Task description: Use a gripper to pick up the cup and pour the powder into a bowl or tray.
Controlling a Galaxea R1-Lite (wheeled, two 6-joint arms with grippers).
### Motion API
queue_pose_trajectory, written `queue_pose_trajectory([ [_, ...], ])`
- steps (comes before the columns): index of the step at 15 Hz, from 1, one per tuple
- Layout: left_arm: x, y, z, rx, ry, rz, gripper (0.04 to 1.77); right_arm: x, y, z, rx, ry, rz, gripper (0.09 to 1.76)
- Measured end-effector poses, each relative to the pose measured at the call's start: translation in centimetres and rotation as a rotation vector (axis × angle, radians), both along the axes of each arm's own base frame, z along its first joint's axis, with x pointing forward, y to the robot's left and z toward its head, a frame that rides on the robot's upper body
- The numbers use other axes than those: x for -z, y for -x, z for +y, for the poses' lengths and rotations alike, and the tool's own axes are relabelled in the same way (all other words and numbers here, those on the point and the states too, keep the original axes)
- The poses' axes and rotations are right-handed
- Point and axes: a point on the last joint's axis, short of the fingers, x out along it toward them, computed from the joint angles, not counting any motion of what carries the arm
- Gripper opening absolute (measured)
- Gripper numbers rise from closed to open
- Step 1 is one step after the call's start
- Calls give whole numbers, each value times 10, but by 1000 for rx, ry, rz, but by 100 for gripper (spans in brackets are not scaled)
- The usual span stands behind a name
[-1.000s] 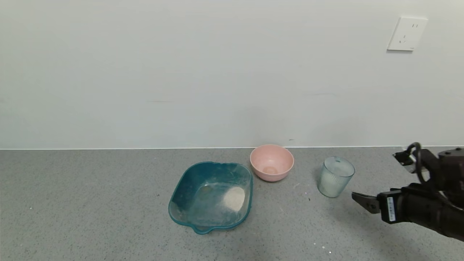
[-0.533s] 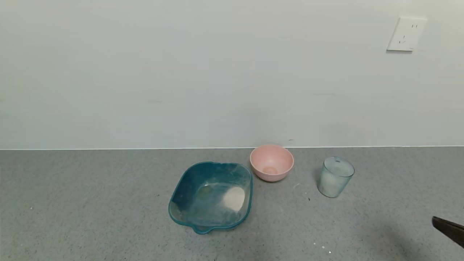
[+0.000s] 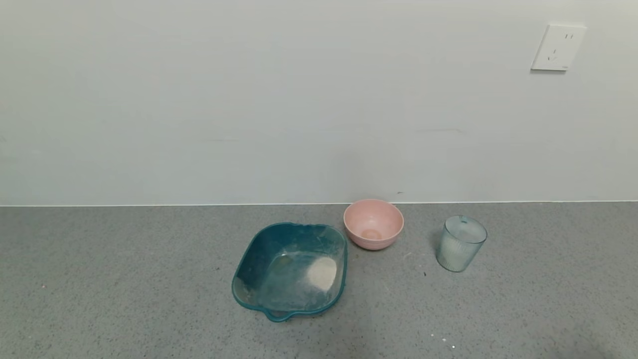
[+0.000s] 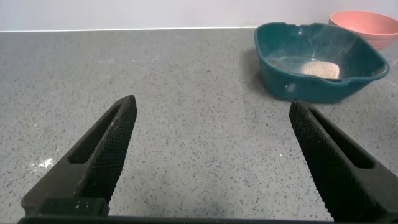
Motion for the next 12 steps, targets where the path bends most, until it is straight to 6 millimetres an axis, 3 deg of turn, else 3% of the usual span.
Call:
queue_pose_trajectory([
  [6,0,0,0,0,0,-1,176,3,38,-5,99,87,-174,170],
  [12,0,0,0,0,0,-1,176,11,44,1,100,48,-189,170],
])
